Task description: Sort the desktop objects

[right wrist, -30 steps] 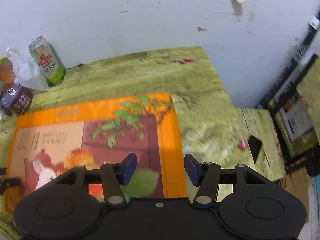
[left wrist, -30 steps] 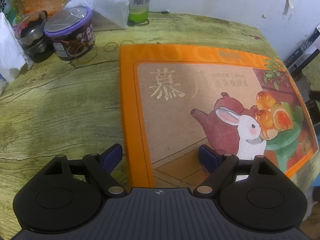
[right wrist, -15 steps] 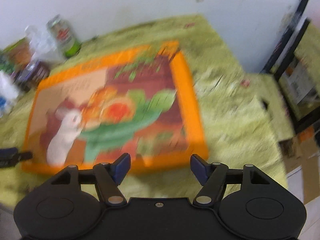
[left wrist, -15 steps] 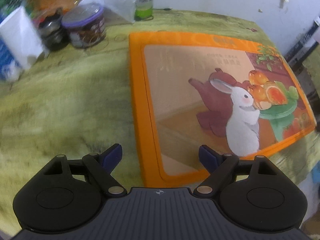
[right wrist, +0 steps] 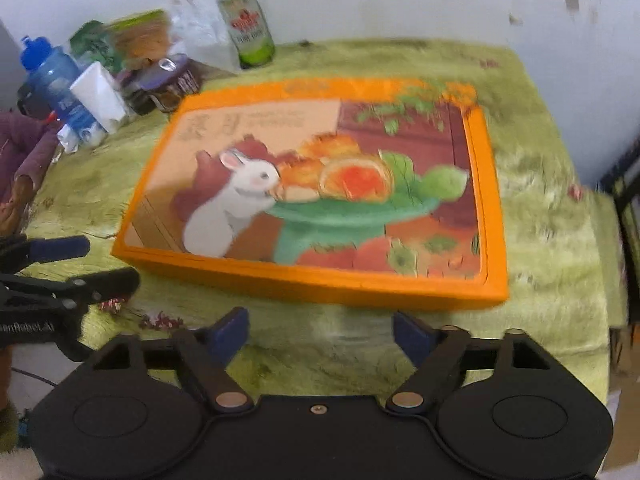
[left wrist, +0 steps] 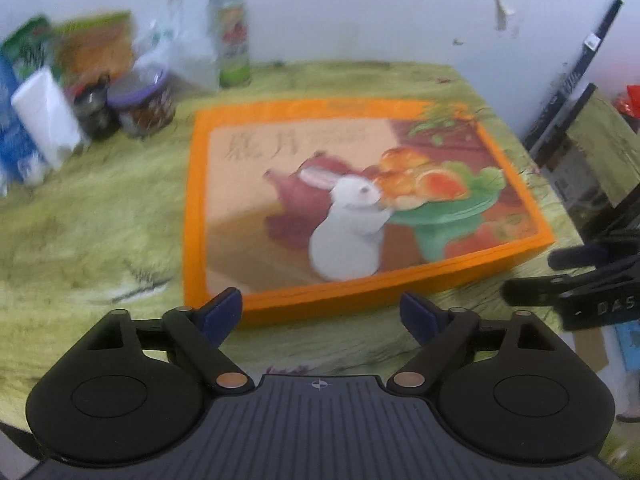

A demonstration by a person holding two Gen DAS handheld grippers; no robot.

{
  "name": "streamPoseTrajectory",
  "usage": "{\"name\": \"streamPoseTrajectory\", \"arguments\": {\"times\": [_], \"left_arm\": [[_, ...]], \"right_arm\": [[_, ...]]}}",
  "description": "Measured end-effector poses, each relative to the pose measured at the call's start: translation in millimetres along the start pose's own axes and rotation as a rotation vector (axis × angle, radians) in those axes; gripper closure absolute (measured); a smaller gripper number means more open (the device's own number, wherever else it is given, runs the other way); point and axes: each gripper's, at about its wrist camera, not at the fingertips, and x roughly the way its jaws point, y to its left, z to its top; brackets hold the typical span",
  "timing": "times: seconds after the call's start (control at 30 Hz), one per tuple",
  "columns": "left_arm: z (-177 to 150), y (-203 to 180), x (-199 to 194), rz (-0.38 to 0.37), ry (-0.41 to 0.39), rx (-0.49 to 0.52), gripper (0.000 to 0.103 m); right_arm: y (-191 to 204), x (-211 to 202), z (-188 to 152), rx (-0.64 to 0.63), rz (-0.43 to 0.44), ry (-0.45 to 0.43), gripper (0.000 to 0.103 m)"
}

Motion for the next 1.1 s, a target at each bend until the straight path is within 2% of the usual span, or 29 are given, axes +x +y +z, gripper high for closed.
{"name": "streamPoseTrajectory", "arguments": {"times": [0.07,0.23,0.37,0.53,1.1], "left_arm": [[3,-12,-6,0.02,-0.017,0.011,0.005],[13,-23,-12,0.077,-0.023,-0.042,0.0],[16,-26,-13,0.102,0.008,-0.093,0.0],[11,-34,-13,0.147,0.041,-0.107,0.0],[7,-39,-22,0.183,0.015,-0.114,0.0]], "right_arm": [[3,-7,2,-0.004,-0.007,-0.021,0.016],[0,-16,1,0.058,-0.043,-0.042,0.015],[1,-19,-3,0.07,-0.073,-0.036,0.014],[3,-22,-8,0.078,-0.108,-0.024,0.014],[4,-22,-19,0.098,-0.191,0.004,0.011]]}}
